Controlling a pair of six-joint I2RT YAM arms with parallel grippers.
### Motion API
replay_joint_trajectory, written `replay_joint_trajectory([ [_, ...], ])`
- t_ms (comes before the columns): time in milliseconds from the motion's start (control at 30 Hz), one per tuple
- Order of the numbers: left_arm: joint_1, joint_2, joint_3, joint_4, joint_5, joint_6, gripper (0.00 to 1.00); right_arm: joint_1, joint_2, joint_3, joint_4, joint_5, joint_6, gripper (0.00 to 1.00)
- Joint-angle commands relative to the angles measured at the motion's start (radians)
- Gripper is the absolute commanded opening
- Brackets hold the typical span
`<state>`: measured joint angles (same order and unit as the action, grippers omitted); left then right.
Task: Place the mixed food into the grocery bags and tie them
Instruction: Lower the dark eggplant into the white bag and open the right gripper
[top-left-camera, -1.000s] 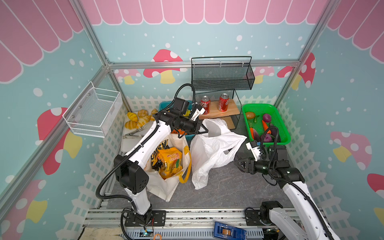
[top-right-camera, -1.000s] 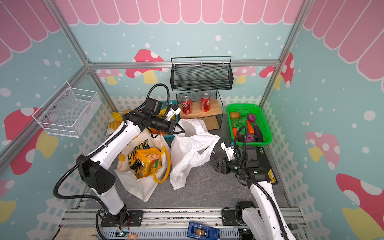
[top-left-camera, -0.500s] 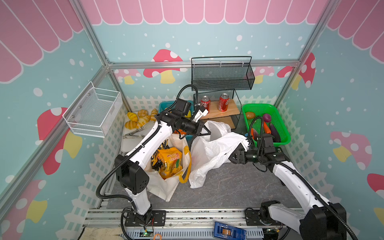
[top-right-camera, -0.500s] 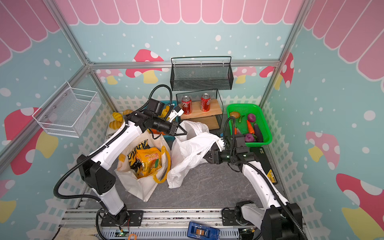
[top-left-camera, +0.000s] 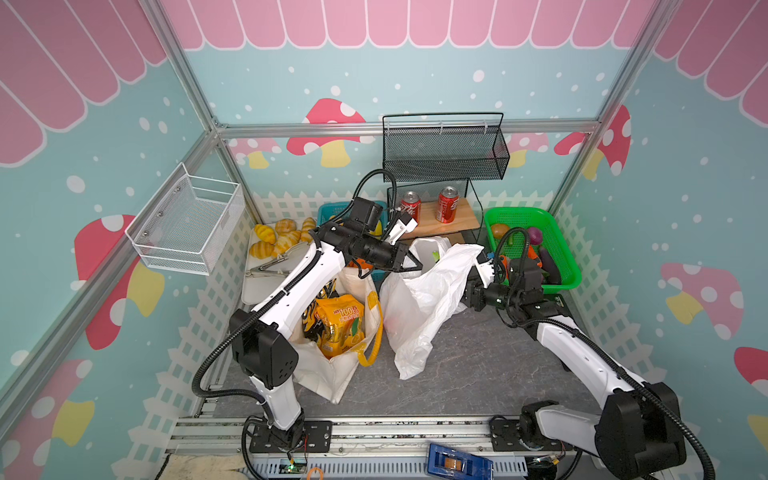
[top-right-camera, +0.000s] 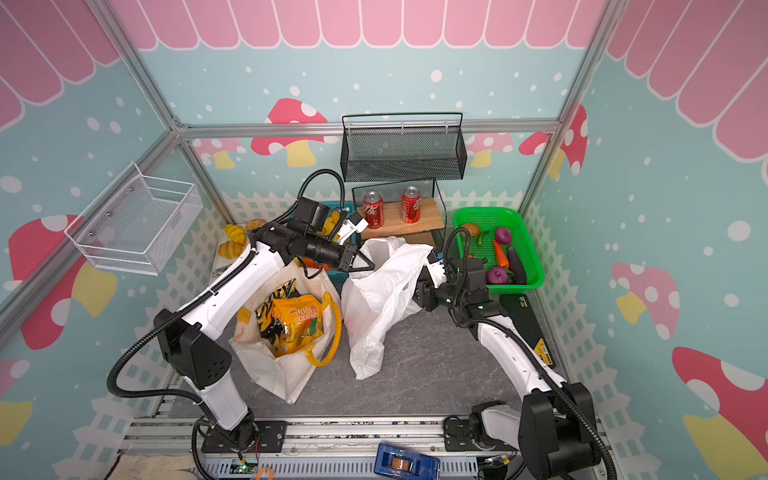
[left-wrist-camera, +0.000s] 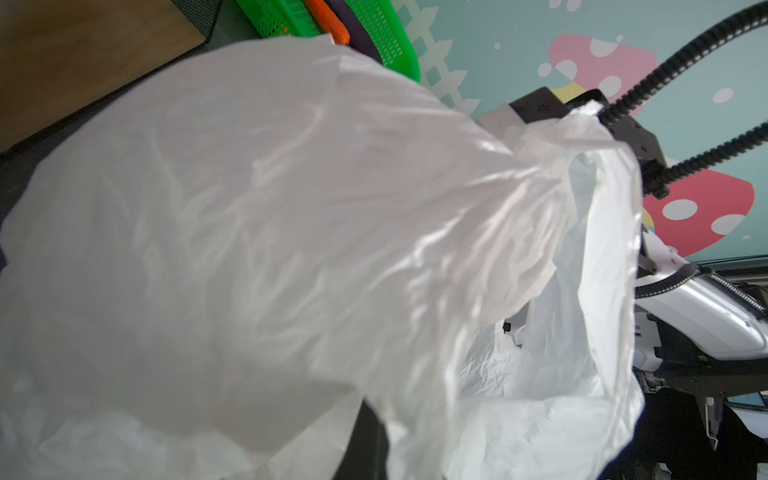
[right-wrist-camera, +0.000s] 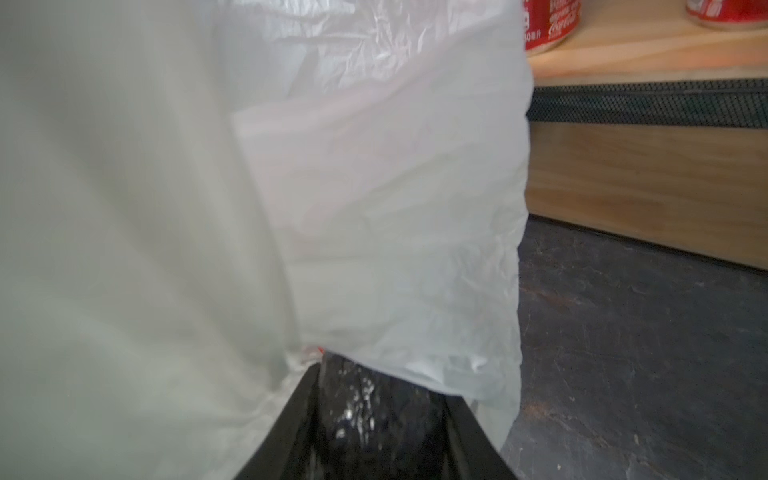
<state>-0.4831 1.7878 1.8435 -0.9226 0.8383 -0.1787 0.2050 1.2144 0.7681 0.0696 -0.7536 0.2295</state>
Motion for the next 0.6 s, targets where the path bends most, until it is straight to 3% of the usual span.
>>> replay_joint_trajectory([
  [0,0.000,-0.011,-0.008,0.007,0.006,0.025,0.00,0.005,0.005,-0.050,0.173,-0.037,0.000,0.22],
  [200,0.005,-0.015,-0.003,0.007,-0.003,0.025,0.00,0.004,-0.107,-0.149,0.145,-0.007,-0.040,0.22],
  [400,0.025,-0.019,0.000,0.007,0.010,0.019,0.00,-0.029,-0.241,-0.277,0.144,0.009,0.072,0.21],
  [567,0.026,-0.019,0.000,0.007,0.013,0.019,0.00,-0.108,-0.230,-0.277,0.176,-0.088,0.163,0.21],
])
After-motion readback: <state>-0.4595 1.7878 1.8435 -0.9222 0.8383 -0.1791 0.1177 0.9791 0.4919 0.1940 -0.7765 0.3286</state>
